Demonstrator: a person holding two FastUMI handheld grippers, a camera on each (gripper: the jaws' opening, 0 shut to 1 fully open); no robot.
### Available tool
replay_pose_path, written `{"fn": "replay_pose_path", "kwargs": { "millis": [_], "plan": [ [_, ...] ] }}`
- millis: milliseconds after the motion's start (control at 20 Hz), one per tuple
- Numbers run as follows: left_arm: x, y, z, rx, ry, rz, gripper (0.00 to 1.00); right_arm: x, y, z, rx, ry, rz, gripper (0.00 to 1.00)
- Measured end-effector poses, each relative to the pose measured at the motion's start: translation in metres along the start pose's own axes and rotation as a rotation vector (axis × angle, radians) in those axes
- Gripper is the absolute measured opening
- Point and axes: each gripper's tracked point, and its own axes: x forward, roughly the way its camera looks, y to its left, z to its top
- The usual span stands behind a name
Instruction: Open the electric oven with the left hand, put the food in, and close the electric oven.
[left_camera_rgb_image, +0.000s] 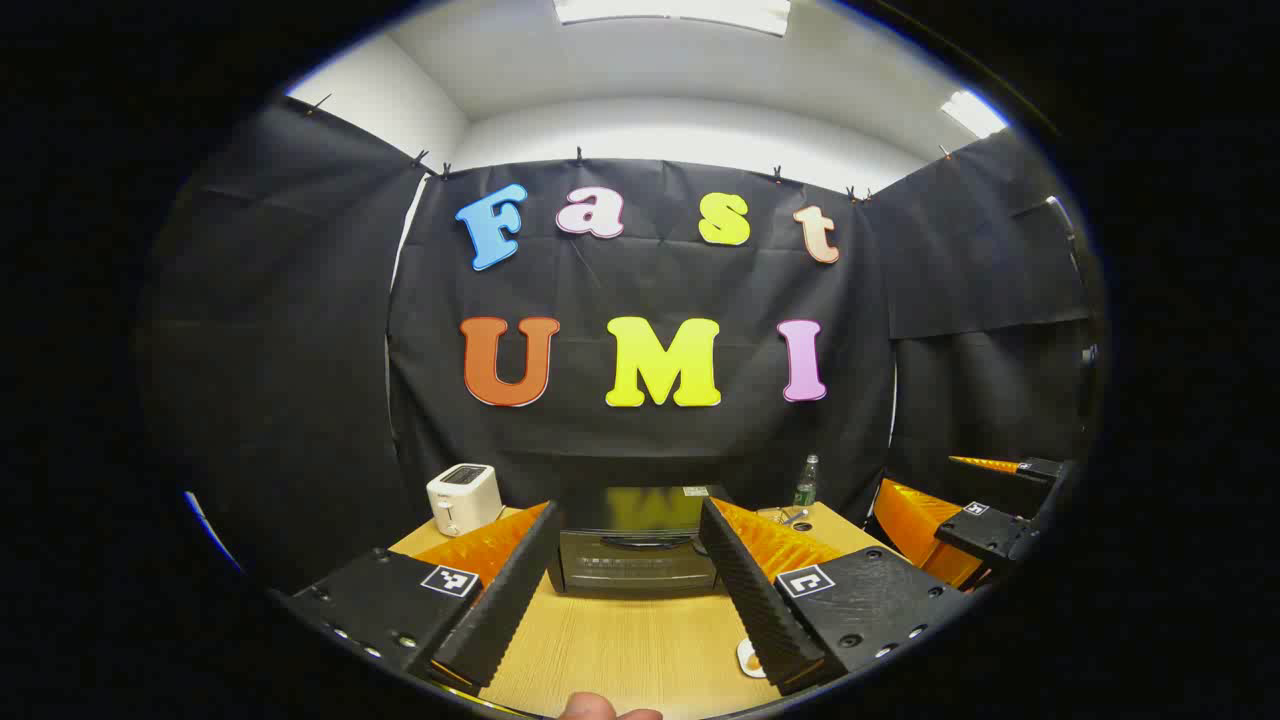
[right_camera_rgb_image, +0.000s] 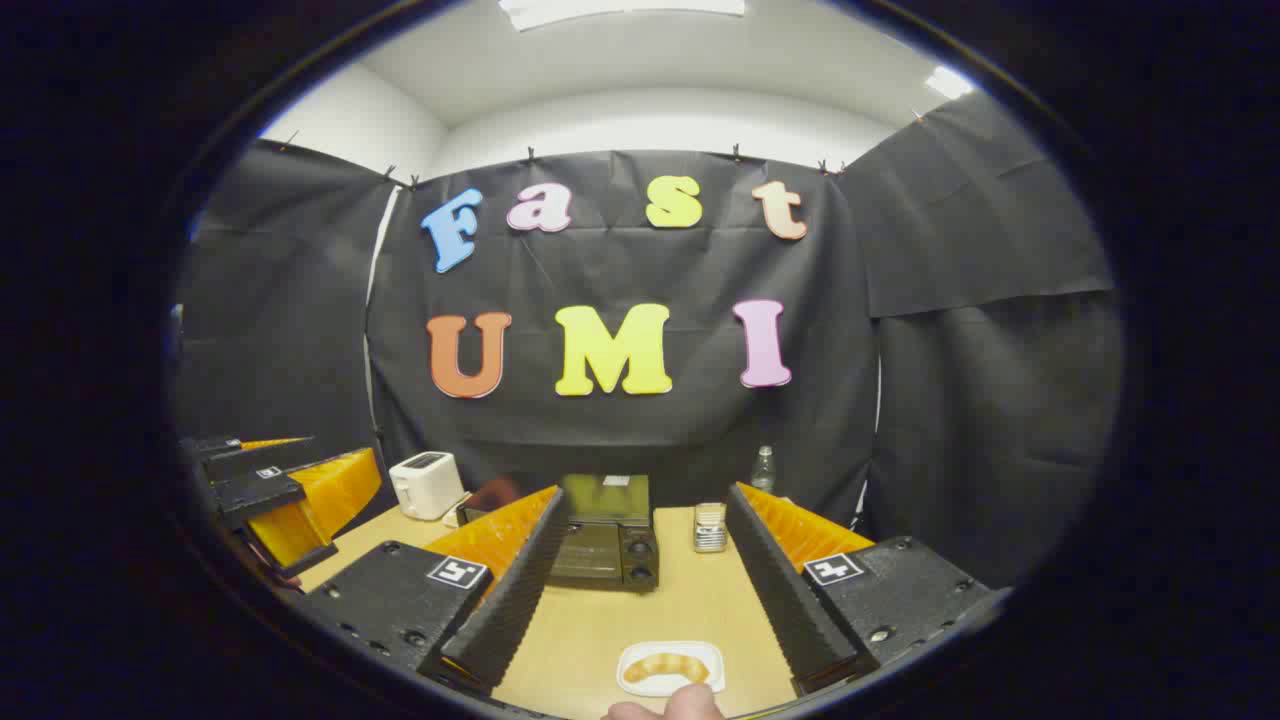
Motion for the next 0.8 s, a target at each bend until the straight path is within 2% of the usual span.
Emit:
{"fn": "replay_pose_path", "kwargs": {
  "millis": [800],
  "plan": [
    [0.0036, -0.0033, 0.0018, -0.006, 0.003, -0.018, 0.92, 0.005, -0.0018, -0.0032, 0.011, 0.024, -0.01, 0.96]
  ]
}}
